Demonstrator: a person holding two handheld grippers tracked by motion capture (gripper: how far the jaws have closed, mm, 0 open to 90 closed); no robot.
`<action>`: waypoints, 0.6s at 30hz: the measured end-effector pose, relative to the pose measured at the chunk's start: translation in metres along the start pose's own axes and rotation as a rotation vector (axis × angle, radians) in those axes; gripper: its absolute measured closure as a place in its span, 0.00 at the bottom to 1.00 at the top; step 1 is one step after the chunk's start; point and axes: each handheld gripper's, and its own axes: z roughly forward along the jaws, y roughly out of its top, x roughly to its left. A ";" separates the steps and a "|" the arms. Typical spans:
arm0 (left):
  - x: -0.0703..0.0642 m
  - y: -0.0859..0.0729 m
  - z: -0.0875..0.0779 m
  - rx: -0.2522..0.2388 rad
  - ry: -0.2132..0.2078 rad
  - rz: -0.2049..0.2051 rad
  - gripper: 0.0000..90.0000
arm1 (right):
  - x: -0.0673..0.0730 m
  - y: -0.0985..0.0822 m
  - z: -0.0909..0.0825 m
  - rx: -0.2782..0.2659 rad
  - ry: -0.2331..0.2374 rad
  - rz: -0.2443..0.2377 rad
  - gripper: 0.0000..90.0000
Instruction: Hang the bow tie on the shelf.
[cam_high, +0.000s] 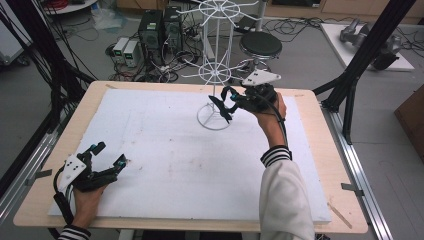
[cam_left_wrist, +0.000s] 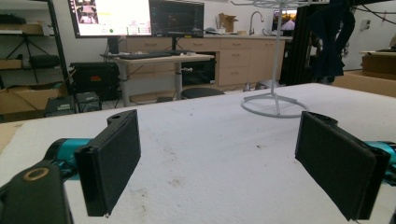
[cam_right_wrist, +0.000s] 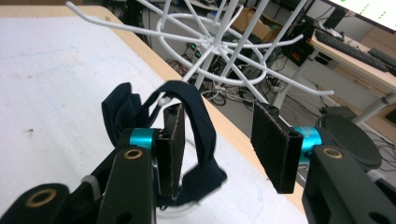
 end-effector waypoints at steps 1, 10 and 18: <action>0.000 0.000 0.000 0.000 0.000 0.000 0.16 | 0.000 0.000 0.000 0.001 -0.001 -0.004 0.60; 0.000 0.000 0.000 0.000 0.001 0.001 0.16 | -0.001 -0.003 -0.002 0.038 0.004 0.038 0.53; 0.000 0.000 0.000 0.005 0.005 0.003 0.16 | 0.002 -0.018 -0.028 -0.054 -0.001 0.140 0.33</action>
